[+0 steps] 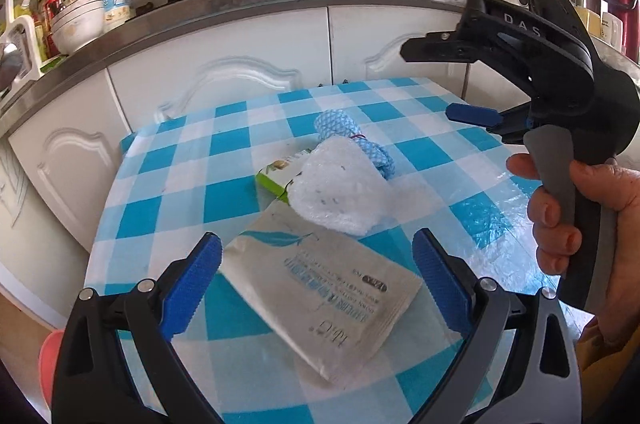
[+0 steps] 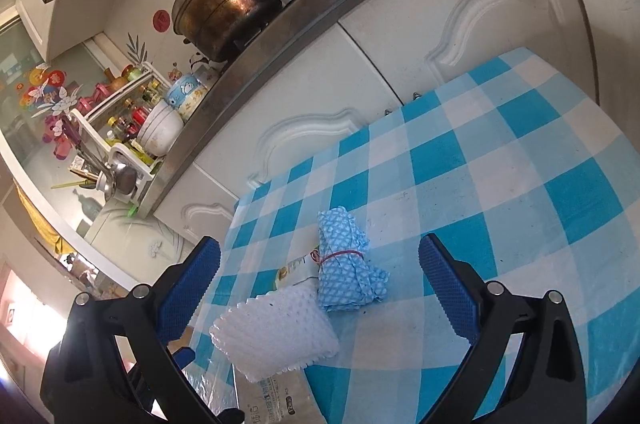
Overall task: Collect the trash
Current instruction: 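Grasp the white foam mesh net with the left gripper while the right gripper grasps the blue cloth roll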
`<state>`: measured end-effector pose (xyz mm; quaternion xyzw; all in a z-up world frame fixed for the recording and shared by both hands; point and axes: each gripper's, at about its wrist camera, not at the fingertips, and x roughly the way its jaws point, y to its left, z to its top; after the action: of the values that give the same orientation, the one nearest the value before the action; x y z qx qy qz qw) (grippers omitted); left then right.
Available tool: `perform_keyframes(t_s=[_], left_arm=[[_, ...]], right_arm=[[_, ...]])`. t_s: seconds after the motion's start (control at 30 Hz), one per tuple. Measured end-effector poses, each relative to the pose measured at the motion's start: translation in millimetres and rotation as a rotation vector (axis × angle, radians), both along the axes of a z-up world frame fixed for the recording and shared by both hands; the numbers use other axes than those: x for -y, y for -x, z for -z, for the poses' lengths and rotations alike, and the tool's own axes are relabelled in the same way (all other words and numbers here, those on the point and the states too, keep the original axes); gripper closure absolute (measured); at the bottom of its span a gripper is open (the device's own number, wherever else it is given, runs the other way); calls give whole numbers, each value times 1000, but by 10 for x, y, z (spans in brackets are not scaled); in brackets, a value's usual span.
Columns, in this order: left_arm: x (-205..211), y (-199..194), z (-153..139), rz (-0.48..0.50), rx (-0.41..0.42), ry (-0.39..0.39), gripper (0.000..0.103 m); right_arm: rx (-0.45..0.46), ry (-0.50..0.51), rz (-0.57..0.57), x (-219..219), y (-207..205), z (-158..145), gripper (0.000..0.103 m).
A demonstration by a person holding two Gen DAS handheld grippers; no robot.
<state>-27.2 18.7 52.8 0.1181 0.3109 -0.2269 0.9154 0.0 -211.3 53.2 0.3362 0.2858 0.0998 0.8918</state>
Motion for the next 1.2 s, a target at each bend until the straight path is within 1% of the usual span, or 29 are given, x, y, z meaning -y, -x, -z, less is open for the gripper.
perform_keyframes(t_s=[0.1,0.2,0.3,0.37,0.43,0.47,0.5,0.57,0.6,0.63,0.67,0.7,0.77,0.8,0.83,0.9,0.93,0.97,1.03,1.1,1.2], left_arm=[[121,-129,55,16,-15,-2,7],[196,-208,85,27,-12,-9,7],[257,-271,102,45,-18,-5,7],[309,-311,118,57,-14,-17,7],[324,-347,129,51,-13,-18,7],[323,-368,134,50,-21,-11,7],[320,-387,137,50,-28,-3,7],[311,-427,142,45,-36,9,7],[310,-442,145,43,-39,12,9],[310,-455,148,40,-43,17,13],[308,-469,149,38,-48,24,17],[306,-487,156,30,-55,30,25],[294,-528,177,25,-72,47,25],[287,-540,186,25,-80,59,28],[279,-553,196,24,-84,65,35],[265,-564,207,20,-94,72,36],[255,-567,209,19,-96,77,36],[246,-571,209,17,-98,83,40],[223,-575,205,12,-99,98,42],[209,-575,205,9,-104,109,45],[193,-568,206,8,-112,120,47]], right_arm=[[-22,2,-37,-29,-146,39,5],[-49,16,-47,-40,-248,89,6],[-70,6,-64,-41,-320,169,6],[-79,16,-71,-57,-343,199,7],[-86,21,-84,-86,-361,225,11],[-91,22,-93,-99,-377,236,21],[-100,27,-100,-119,-390,255,28],[-115,43,-105,-150,-412,290,28],[-120,47,-109,-163,-420,305,28],[-124,47,-114,-171,-423,318,28],[-127,48,-119,-183,-428,328,29],[-132,55,-123,-198,-434,337,30],[-140,79,-123,-228,-440,353,31],[-144,91,-124,-244,-443,361,33],[-147,100,-125,-260,-448,369,34],[-152,122,-126,-289,-454,379,39],[-155,136,-124,-298,-460,386,40],[-158,153,-123,-315,-461,390,42],[-167,173,-125,-339,-469,413,47],[-174,187,-124,-350,-474,437,55],[-178,199,-115,-340,-469,457,60]])
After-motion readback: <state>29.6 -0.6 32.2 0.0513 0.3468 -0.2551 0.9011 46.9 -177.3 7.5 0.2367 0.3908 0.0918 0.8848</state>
